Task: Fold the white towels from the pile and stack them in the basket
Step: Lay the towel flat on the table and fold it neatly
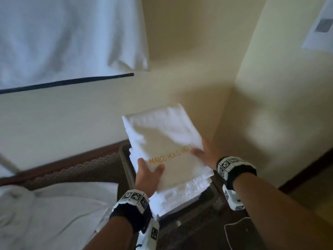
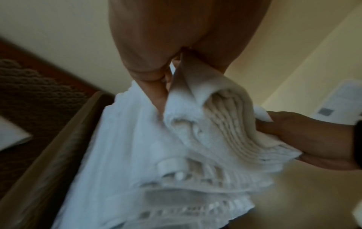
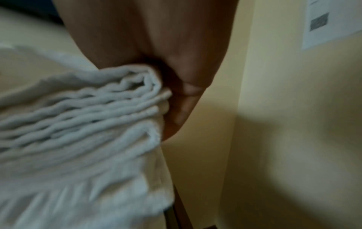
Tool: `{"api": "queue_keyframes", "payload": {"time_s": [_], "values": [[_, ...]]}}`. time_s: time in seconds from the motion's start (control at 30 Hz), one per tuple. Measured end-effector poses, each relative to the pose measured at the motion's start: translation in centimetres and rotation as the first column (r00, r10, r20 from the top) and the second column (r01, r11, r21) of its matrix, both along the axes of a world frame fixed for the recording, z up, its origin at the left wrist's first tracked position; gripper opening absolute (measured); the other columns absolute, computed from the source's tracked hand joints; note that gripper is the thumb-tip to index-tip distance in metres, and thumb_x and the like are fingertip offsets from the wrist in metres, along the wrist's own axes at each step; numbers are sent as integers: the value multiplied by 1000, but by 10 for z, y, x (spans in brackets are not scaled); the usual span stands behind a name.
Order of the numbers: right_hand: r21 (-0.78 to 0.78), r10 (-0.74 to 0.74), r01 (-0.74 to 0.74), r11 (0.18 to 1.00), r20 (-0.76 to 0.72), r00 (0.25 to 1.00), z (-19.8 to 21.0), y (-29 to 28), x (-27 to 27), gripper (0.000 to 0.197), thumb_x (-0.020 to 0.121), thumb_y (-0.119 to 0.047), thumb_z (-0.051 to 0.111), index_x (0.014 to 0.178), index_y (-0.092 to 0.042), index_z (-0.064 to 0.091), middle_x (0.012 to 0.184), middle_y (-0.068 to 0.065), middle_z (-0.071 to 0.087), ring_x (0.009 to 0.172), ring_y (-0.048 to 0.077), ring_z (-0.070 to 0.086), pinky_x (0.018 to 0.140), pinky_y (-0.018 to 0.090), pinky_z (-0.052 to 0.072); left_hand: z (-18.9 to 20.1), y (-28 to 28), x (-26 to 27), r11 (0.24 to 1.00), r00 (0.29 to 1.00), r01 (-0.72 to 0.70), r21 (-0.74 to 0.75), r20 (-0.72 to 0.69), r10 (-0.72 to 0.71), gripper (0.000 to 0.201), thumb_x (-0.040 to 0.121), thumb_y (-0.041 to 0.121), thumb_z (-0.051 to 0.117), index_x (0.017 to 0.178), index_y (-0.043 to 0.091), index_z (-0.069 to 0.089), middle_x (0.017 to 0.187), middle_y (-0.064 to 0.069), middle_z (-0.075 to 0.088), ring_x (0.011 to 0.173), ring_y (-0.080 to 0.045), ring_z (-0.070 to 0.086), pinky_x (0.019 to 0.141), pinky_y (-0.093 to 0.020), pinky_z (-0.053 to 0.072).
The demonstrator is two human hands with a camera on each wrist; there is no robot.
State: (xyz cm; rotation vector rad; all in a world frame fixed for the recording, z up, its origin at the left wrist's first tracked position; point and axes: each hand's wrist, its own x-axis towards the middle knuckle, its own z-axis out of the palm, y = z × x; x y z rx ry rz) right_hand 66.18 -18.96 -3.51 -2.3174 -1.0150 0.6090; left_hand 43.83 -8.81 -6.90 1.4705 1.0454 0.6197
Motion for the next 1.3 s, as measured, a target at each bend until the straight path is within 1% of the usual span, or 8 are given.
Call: {"api": "queue_keyframes", "payload": {"time_s": [0.1, 0.23, 0.3, 0.47, 0.57, 0.8, 1.13, 1.3], "values": [[-21, 58, -59, 998, -52, 997, -24, -16, 12, 74, 81, -72, 55, 135, -27, 31, 126, -4, 56, 98, 22, 66, 75, 42, 60, -20, -7, -4, 1000, 997, 4, -16, -76, -5, 49, 87, 23, 78, 114, 10, 39, 112, -5, 60, 96, -19, 65, 75, -42, 61], [-103, 127, -139, 985, -114, 985, -33, -19, 41, 87, 67, -87, 53, 129, -28, 38, 119, -5, 64, 102, 17, 66, 88, 44, 56, -22, -11, -9, 997, 993, 62, -40, -96, -65, 56, 81, 28, 83, 114, 12, 41, 116, -6, 63, 100, -23, 68, 80, -45, 62], [-97, 170, -173, 980, -41, 985, -20, -9, 49, 96, 64, -82, 61, 138, -26, 34, 137, 2, 55, 117, 21, 60, 98, 48, 51, -15, -6, -9, 987, 979, 31, 160, -202, 2, 60, 80, 39, 81, 119, 15, 42, 123, -5, 58, 111, -25, 62, 89, -46, 58], [-154, 397, -369, 917, 461, 794, 18, 33, 57, 91, 88, -60, 57, 156, -29, 4, 165, 0, 1, 150, 26, 9, 118, 45, 20, 31, 34, 4, 624, 821, 210, 753, -482, 306, 84, 84, 63, 49, 152, 17, 31, 157, -11, 34, 141, -33, 36, 109, -51, 38], [-283, 520, -441, 852, 557, 647, 28, 64, 58, 87, 90, -62, 50, 155, -37, -2, 164, -7, -16, 151, 21, 0, 118, 46, 22, 45, 74, 21, 569, 633, 506, 648, -727, 266, 89, 92, 68, 42, 160, 23, 7, 170, -5, 1, 156, -28, 6, 122, -50, 19], [-409, 641, -494, 768, 496, 586, 2, 118, 69, 83, 92, -67, 39, 155, -38, -5, 164, -8, -16, 152, 19, 0, 119, 46, 14, 24, 138, 36, 680, 472, 623, 386, -879, 66, 93, 90, 77, 37, 160, 30, -2, 170, 3, -5, 156, -19, 3, 123, -53, 19], [-438, 645, -481, 759, 405, 649, -38, 116, 77, 79, 93, -68, 32, 155, -35, -4, 164, -7, -18, 152, 21, 10, 118, 46, 16, -15, 156, 48, 746, 500, 608, 271, -861, -94, 91, 88, 79, 37, 159, 40, -5, 168, 12, -11, 156, -12, -3, 123, -58, 13], [-405, 603, -447, 798, 559, 569, -20, 103, 61, 70, 93, -64, 42, 150, -29, 25, 163, 1, 12, 144, 26, 24, 111, 45, 25, -5, 139, 34, 658, 537, 630, 413, -843, 14, 93, 90, 75, 39, 161, 28, 3, 170, 1, -4, 156, -20, 4, 124, -53, 16]]}}
